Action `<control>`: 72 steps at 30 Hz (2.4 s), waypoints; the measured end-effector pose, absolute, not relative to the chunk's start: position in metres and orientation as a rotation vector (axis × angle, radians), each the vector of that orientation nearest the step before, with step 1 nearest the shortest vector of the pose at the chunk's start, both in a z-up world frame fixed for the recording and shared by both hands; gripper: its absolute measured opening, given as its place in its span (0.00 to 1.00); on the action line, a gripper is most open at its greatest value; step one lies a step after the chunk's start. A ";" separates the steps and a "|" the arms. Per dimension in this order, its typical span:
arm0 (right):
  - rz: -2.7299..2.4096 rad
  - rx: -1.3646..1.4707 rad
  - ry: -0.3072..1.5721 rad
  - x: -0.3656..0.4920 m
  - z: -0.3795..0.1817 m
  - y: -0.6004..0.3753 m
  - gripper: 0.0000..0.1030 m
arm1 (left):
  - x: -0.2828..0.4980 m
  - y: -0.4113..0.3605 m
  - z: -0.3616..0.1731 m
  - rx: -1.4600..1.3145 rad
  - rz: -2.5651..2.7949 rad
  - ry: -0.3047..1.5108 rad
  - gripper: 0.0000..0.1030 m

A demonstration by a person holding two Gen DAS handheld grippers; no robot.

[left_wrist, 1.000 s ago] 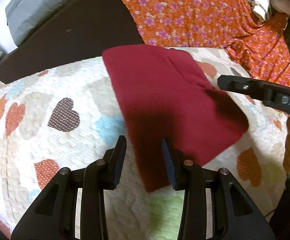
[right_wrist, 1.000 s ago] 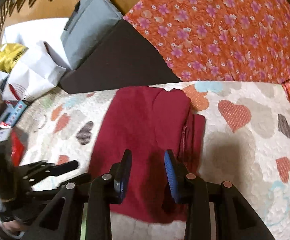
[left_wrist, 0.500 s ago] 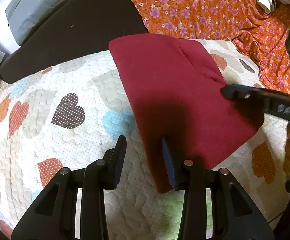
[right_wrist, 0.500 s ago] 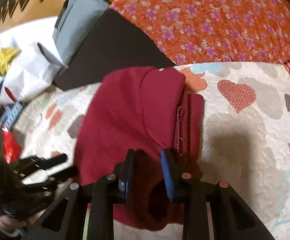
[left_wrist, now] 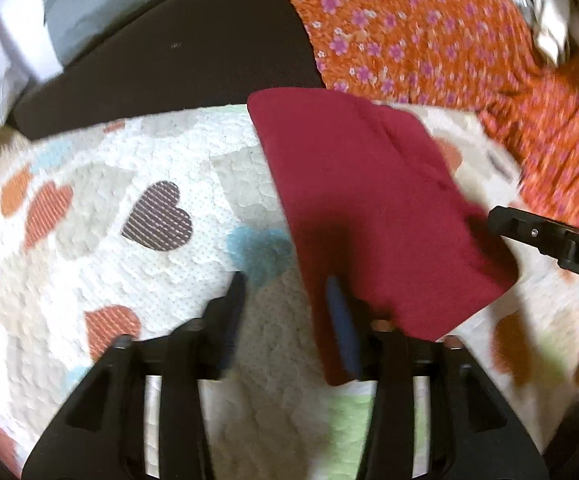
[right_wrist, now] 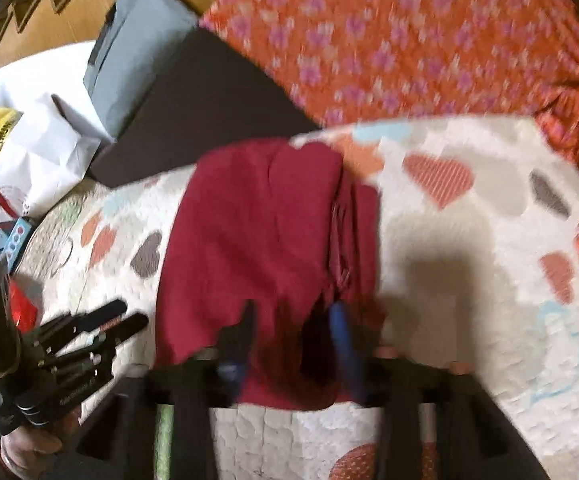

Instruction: Fold small clothes

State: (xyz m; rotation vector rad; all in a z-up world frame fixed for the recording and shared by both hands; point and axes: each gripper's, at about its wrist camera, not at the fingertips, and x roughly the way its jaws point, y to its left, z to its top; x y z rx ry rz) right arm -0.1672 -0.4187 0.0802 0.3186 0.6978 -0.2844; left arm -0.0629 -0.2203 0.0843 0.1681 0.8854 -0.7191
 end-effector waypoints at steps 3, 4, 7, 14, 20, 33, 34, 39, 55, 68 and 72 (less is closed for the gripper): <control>-0.336 0.262 0.705 -0.160 0.090 -0.424 0.51 | -0.059 -0.216 0.091 0.050 -0.743 0.888 0.65; -0.347 0.257 0.710 -0.155 0.091 -0.429 0.51 | -0.058 -0.218 0.092 0.041 -0.748 0.892 0.65; -0.343 0.308 0.704 -0.133 0.088 -0.452 0.51 | -0.058 -0.228 0.090 0.051 -0.753 0.902 0.65; -0.257 0.264 0.750 -0.066 0.069 -0.477 0.11 | -0.060 -0.251 0.069 0.154 -0.756 0.953 0.66; -0.335 0.171 0.754 -0.049 0.060 -0.485 0.06 | -0.056 -0.259 0.059 0.139 -0.766 0.968 0.71; -0.240 0.290 0.762 -0.119 0.079 -0.455 0.19 | -0.059 -0.260 0.061 0.163 -0.761 0.944 0.71; -0.235 0.280 0.783 -0.120 0.070 -0.451 0.24 | -0.059 -0.258 0.061 0.152 -0.769 0.949 0.71; -0.220 0.408 0.757 -0.132 0.053 -0.474 0.47 | -0.047 -0.245 0.064 0.025 -0.817 0.995 0.71; -0.074 0.648 0.687 -0.099 0.023 -0.516 0.70 | 0.001 -0.276 0.038 -0.208 -0.963 1.109 0.84; -0.003 0.559 0.672 -0.131 0.055 -0.458 0.44 | -0.047 -0.237 0.078 -0.075 -1.002 1.080 0.60; 0.031 0.574 0.746 -0.155 0.046 -0.423 0.44 | -0.083 -0.200 0.080 -0.006 -0.948 1.131 0.60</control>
